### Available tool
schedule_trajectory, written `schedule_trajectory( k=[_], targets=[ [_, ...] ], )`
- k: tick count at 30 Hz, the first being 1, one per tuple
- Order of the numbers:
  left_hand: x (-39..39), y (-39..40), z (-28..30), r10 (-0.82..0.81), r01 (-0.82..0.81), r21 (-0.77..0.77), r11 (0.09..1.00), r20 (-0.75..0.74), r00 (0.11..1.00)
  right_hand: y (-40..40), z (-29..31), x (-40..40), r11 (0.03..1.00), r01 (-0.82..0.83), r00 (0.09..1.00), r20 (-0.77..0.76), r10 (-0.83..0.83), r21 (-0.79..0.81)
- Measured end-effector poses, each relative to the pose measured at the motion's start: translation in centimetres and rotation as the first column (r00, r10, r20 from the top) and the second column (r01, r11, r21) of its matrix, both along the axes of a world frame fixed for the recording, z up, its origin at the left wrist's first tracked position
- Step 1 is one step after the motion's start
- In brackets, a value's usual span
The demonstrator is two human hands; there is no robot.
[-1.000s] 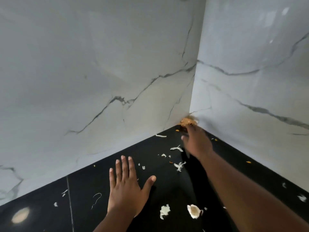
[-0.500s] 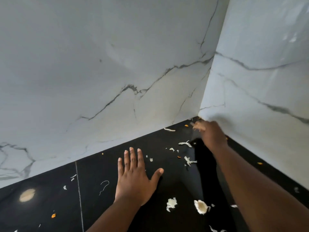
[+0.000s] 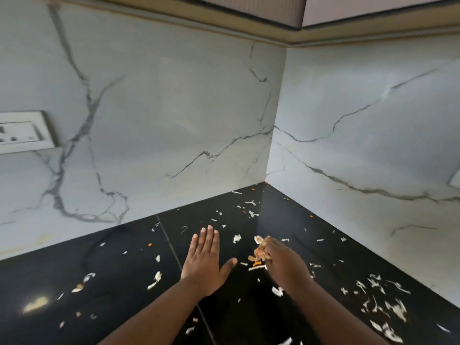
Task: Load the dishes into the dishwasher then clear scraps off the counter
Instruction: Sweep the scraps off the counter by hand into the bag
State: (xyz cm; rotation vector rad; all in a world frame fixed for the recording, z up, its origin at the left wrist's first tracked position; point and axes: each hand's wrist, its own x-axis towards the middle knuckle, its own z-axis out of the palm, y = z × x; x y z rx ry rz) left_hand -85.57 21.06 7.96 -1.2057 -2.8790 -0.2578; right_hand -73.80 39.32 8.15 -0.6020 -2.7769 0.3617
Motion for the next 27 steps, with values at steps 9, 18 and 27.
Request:
schedule_trajectory(
  k=[9,18,27],
  targets=[
    [8.1,-8.9,0.8,0.064,-0.064,-0.044,0.997,0.013,0.998,-9.6,1.9,6.0,0.992,-0.124,0.991,-0.043,0.123,0.002],
    [15.4,-14.6,-2.9,-0.113,0.110,-0.172,0.979,-0.010,0.994,-17.6,-1.0,14.2,0.991,-0.131,0.987,0.094,0.131,-0.003],
    [22.2,-23.5,-5.9,-0.398,0.387,-0.138,0.912,-0.066,0.915,-25.3,-6.3,21.1,0.999,-0.020,0.968,0.249,0.026,-0.029]
  ],
)
